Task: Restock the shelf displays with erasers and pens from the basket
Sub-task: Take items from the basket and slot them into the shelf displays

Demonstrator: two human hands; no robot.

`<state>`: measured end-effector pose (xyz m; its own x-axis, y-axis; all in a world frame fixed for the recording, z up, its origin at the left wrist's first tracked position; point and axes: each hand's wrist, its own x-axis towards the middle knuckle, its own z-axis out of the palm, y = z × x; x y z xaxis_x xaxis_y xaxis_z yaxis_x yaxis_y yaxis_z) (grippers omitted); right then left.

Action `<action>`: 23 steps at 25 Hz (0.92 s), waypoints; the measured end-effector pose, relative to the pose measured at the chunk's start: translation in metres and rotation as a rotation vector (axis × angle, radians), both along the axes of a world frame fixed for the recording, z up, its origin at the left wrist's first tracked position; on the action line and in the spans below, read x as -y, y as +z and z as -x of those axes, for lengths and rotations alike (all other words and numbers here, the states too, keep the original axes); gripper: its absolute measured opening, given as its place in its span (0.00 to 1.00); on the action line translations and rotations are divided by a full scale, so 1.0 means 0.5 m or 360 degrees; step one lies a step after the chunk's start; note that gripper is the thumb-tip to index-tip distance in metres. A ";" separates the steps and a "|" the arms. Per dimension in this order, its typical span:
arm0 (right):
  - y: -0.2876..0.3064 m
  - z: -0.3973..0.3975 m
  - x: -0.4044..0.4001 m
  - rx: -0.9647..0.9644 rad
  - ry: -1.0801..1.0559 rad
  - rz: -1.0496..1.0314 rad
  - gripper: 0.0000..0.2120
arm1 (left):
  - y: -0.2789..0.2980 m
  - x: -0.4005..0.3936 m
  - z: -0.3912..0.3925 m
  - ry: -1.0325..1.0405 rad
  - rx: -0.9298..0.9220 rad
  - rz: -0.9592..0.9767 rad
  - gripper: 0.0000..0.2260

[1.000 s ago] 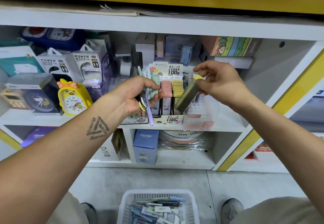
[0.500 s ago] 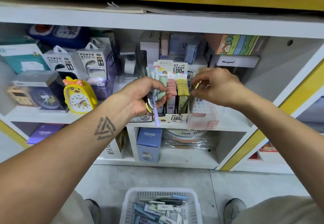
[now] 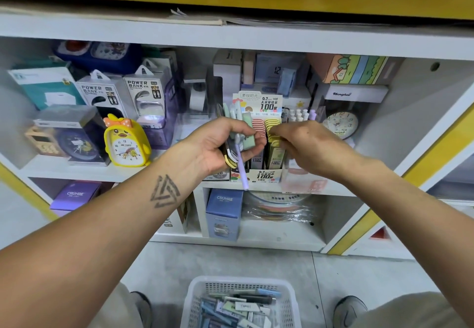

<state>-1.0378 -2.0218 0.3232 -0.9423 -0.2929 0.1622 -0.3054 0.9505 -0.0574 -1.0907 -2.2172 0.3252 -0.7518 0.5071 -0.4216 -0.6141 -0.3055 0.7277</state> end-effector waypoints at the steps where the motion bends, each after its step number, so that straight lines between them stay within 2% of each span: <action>1: -0.004 -0.002 0.005 0.0018 -0.0029 -0.0027 0.04 | 0.001 0.001 0.000 0.0008 -0.0002 -0.0011 0.05; 4: -0.001 -0.003 0.016 -0.0245 -0.0061 -0.0056 0.07 | 0.007 0.002 0.000 0.0069 0.0005 -0.0055 0.04; 5: 0.005 -0.004 0.024 -0.0265 -0.0083 0.0180 0.07 | 0.008 0.003 0.001 0.0114 -0.0002 -0.0072 0.04; 6: 0.012 -0.008 0.036 -0.0145 -0.0119 0.0604 0.07 | 0.009 0.003 0.004 0.0167 -0.0006 -0.0096 0.04; 7: 0.017 -0.013 0.053 0.0108 -0.0152 0.1062 0.09 | 0.009 0.004 0.007 0.0220 -0.0006 -0.0123 0.05; 8: 0.019 -0.018 0.070 0.0395 -0.0182 0.1388 0.12 | 0.009 0.003 0.008 0.0265 -0.0001 -0.0150 0.06; 9: 0.014 -0.022 0.083 0.0607 -0.0167 0.1547 0.13 | 0.008 0.003 0.009 0.0302 0.0004 -0.0171 0.07; 10: 0.008 -0.025 0.093 0.0733 -0.0143 0.1610 0.13 | 0.007 0.003 0.010 0.0327 0.0006 -0.0179 0.08; 13: 0.003 -0.025 0.098 0.0834 -0.0099 0.1685 0.12 | 0.008 0.009 0.013 0.0385 0.0019 -0.0191 0.07; 18: 0.014 -0.035 0.058 0.1136 0.0021 0.1466 0.15 | 0.020 0.034 0.036 0.0544 0.0069 -0.0274 0.03; 21: 0.021 -0.041 0.034 0.1133 -0.0026 0.1385 0.16 | 0.029 0.045 0.044 0.0637 0.0094 -0.0368 0.03; 23: 0.030 -0.042 0.013 0.0998 -0.0119 0.1398 0.12 | 0.034 0.046 0.043 0.0623 0.0105 -0.0384 0.04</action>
